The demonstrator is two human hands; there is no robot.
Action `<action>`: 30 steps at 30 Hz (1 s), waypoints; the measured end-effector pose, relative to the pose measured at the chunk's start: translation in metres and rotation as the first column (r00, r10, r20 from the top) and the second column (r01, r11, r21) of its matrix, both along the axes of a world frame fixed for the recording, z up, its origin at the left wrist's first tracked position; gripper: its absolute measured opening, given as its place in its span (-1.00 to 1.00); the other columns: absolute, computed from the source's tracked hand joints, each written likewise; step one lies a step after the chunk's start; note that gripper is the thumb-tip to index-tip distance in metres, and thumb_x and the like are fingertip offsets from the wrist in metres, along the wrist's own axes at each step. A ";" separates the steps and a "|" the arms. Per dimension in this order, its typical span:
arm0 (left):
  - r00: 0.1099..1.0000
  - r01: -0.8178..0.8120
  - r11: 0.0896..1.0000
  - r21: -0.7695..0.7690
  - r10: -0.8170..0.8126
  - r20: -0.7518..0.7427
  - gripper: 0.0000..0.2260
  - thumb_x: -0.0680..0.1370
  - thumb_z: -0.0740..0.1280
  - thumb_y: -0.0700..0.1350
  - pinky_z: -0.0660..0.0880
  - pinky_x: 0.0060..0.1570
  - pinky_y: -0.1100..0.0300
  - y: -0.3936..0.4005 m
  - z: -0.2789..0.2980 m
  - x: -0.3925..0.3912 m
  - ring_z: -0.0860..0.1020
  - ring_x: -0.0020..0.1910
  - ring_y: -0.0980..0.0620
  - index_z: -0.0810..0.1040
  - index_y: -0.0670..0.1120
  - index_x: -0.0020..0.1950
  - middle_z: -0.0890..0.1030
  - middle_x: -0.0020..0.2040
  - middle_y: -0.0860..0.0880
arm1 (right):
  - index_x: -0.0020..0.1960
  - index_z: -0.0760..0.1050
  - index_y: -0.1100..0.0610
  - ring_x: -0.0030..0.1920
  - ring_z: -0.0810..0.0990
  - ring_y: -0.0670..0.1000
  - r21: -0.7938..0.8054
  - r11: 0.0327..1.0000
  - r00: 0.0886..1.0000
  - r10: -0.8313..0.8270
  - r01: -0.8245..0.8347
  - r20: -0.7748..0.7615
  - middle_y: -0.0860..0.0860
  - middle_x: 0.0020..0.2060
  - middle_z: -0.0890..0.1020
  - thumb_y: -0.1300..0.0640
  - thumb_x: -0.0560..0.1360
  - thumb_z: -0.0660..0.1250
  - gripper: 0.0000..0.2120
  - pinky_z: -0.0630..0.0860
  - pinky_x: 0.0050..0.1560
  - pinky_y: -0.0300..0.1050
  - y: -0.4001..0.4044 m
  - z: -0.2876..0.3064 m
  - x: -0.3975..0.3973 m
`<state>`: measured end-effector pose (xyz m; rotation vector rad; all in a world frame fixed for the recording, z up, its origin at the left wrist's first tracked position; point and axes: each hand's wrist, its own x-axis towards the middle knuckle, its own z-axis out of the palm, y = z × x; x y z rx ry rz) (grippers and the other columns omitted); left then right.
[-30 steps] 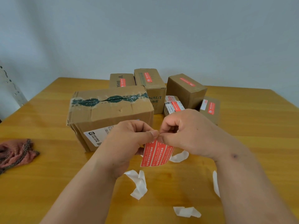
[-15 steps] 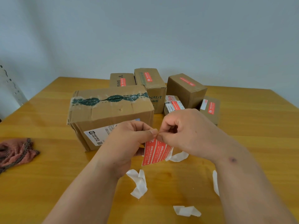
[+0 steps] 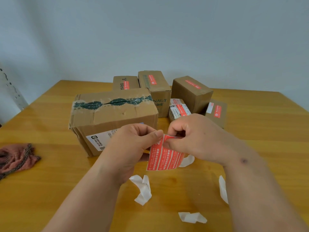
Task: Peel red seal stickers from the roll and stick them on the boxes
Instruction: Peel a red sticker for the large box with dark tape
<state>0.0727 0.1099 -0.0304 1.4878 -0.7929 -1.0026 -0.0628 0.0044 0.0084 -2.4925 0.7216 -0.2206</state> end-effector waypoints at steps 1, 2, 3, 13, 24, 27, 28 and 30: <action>1.000 -0.009 1.000 0.001 0.009 -0.001 -0.79 0.50 0.38 -0.04 0.58 -0.10 0.02 -0.001 -0.001 -0.001 0.65 -0.24 -0.06 0.60 -0.19 -0.18 0.68 -0.25 -0.15 | -0.29 0.53 0.02 -0.29 0.60 -0.18 -0.019 1.000 1.000 0.002 -0.002 0.002 -0.08 -0.31 0.63 -0.05 0.47 0.39 -0.78 0.51 -0.38 -0.31 0.001 0.000 0.000; 1.000 -0.015 1.000 0.000 0.015 -0.004 -0.79 0.51 0.37 -0.05 0.58 -0.12 0.04 -0.001 -0.001 -0.002 0.65 -0.25 -0.05 0.60 -0.18 -0.18 0.68 -0.25 -0.14 | -0.29 0.52 0.03 -0.28 0.60 -0.19 -0.042 0.999 1.000 0.004 -0.003 0.004 -0.07 -0.31 0.62 -0.04 0.47 0.39 -0.78 0.52 -0.38 -0.30 0.001 -0.001 0.000; 1.000 -0.019 1.000 -0.001 0.019 -0.007 -0.80 0.52 0.37 -0.05 0.57 -0.13 0.05 -0.002 -0.002 -0.002 0.65 -0.25 -0.04 0.59 -0.18 -0.18 0.68 -0.25 -0.14 | -0.29 0.52 0.04 -0.27 0.59 -0.19 -0.069 0.998 1.000 0.005 -0.005 0.006 -0.07 -0.31 0.61 -0.03 0.47 0.38 -0.78 0.51 -0.39 -0.29 0.001 -0.001 0.000; 0.999 -0.047 0.999 -0.004 0.047 -0.027 -0.81 0.51 0.39 -0.06 0.59 -0.14 0.04 -0.003 0.001 -0.002 0.64 -0.28 -0.01 0.60 -0.17 -0.17 0.67 -0.28 -0.12 | -0.33 0.51 0.05 -0.33 0.50 -0.21 -0.146 0.989 0.999 0.008 -0.002 0.046 -0.07 -0.38 0.57 0.00 0.47 0.40 -0.76 0.40 -0.40 -0.35 0.004 0.003 0.002; 1.000 0.020 1.000 -0.002 -0.020 0.019 -0.66 0.35 0.40 0.14 0.55 -0.19 0.12 0.003 0.005 0.004 0.68 -0.24 -0.01 0.65 -0.13 -0.12 0.71 -0.20 -0.11 | -0.16 0.63 0.02 -0.26 0.65 -0.15 0.108 0.994 1.000 -0.017 0.019 -0.025 -0.09 -0.27 0.67 -0.08 0.42 0.45 -0.82 0.55 -0.31 -0.24 -0.004 -0.001 0.002; 1.000 0.019 1.000 -0.018 -0.018 0.015 -0.78 0.38 0.42 0.04 0.59 -0.13 0.04 0.002 0.003 0.006 0.68 -0.21 -0.06 0.65 -0.11 -0.18 0.71 -0.18 -0.15 | -0.21 0.61 0.03 -0.28 0.62 -0.10 0.041 0.999 0.999 -0.023 0.024 -0.025 -0.06 -0.30 0.64 -0.06 0.43 0.44 -0.83 0.52 -0.34 -0.20 -0.003 -0.001 0.003; 1.000 0.005 1.000 -0.026 -0.005 0.011 -0.81 0.39 0.41 0.02 0.59 -0.14 0.03 0.001 0.002 0.005 0.68 -0.22 -0.05 0.65 -0.10 -0.21 0.71 -0.19 -0.15 | -0.23 0.60 0.04 -0.29 0.60 -0.08 0.009 1.000 0.999 -0.021 0.021 -0.025 -0.05 -0.31 0.63 -0.05 0.44 0.43 -0.83 0.49 -0.35 -0.20 -0.001 -0.001 0.004; 1.000 -0.024 0.999 -0.037 0.024 0.001 -0.82 0.39 0.41 0.00 0.59 -0.15 0.02 -0.001 0.000 0.004 0.67 -0.25 -0.05 0.64 -0.11 -0.21 0.70 -0.21 -0.16 | -0.28 0.56 0.06 -0.31 0.56 -0.05 -0.054 0.998 1.000 -0.011 0.010 -0.018 -0.02 -0.33 0.59 -0.02 0.45 0.40 -0.80 0.46 -0.35 -0.19 0.001 0.000 0.005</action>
